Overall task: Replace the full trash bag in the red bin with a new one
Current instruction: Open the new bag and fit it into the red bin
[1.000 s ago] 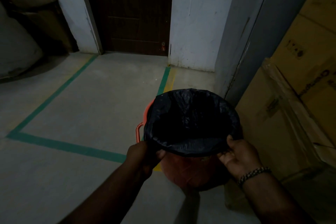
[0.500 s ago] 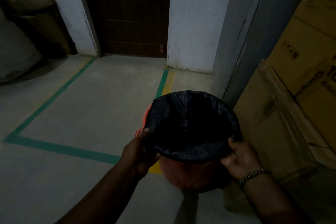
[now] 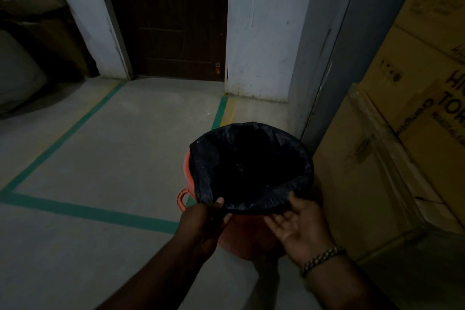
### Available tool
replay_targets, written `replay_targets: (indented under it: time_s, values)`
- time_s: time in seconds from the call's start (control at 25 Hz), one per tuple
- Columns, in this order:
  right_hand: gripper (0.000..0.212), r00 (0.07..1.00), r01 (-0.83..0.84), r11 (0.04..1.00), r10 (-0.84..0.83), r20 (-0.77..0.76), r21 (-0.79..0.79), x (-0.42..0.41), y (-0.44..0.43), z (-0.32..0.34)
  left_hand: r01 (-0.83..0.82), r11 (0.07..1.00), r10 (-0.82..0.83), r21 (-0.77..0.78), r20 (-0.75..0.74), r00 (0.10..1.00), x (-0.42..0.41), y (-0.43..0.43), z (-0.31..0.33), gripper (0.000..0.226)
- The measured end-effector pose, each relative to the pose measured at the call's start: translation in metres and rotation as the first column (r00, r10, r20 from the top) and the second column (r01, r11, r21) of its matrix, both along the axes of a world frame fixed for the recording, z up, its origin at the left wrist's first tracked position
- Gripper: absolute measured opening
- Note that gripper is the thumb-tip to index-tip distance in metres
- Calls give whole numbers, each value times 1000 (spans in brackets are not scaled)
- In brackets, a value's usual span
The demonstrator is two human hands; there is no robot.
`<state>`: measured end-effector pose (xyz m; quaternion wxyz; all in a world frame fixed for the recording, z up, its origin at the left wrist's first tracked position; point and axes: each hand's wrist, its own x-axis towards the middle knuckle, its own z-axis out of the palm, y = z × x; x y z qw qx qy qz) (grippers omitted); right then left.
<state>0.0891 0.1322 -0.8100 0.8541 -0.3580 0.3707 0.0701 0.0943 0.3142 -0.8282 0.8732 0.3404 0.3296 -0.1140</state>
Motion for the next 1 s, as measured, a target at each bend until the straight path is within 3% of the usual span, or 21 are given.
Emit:
replay_targets:
  time_s: [0.28,0.44,0.6,0.8,1.0]
  values:
    - [35,995,95,992,-97,32,80,-7,18,1,-26,997,22,72,54,998,-15,-19,12,18]
    - [16,991,130,991,-131,32,34,10,4,0,-4,954,-13,300,56,998,-18,-23,23,7]
    - [25,994,95,995,-95,60,-2,17,1,-4,31,868,-50,496,26,998,-14,-13,21,11]
    - [35,986,147,988,-143,81,-43,24,-8,-3,54,925,-41,376,-43,998,-21,-15,18,23]
    - [30,989,127,991,-122,89,-52,24,-9,-1,7,892,5,451,-26,1000,-17,-5,19,21]
